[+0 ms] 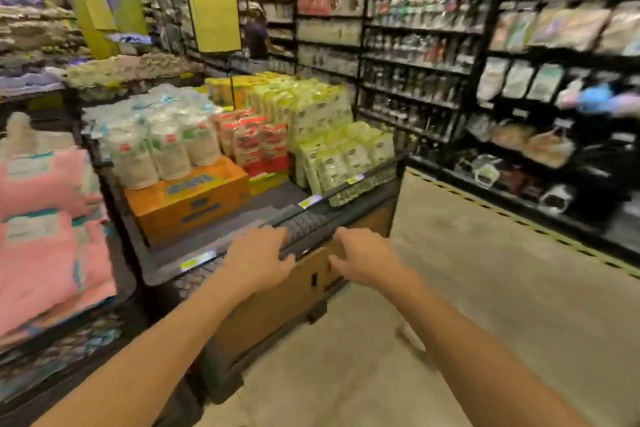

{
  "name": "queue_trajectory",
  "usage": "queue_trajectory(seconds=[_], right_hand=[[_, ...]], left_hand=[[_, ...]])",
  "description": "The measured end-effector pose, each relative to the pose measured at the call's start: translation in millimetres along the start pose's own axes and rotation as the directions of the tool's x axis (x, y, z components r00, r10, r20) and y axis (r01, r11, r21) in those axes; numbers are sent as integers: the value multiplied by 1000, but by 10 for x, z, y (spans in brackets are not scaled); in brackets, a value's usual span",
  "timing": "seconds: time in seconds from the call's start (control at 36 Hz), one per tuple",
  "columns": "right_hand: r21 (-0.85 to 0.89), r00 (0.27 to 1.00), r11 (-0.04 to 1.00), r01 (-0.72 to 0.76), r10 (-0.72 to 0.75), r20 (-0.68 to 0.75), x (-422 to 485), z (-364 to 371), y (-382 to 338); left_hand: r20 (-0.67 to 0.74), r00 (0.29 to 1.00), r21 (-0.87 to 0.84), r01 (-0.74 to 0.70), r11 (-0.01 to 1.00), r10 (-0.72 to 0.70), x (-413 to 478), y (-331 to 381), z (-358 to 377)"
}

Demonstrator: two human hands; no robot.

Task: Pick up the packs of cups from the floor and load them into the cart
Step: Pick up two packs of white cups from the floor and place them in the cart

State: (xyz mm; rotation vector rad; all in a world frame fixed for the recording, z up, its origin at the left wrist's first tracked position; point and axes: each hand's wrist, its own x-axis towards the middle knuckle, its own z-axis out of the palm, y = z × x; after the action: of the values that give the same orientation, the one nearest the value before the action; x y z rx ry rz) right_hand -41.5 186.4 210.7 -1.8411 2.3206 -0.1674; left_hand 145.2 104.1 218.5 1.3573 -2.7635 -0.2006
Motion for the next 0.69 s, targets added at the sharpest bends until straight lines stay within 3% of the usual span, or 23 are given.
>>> queue_trajectory(seconds=[0.19,0.39,0.69], right_hand=[[51,969,968,-244,242,46,-588,-74,1661],[66,894,892,-447,444,53,-967,-75,2743],[177,674,658,-732,737,49,-1040,144,4102]], left_hand=[[82,972,-37,-220,975,222,631,1560,511],[175,912,-44,-369,928,371,1113,2613,910],[305,773,-108,-552,827,556,2214,3689,1692]])
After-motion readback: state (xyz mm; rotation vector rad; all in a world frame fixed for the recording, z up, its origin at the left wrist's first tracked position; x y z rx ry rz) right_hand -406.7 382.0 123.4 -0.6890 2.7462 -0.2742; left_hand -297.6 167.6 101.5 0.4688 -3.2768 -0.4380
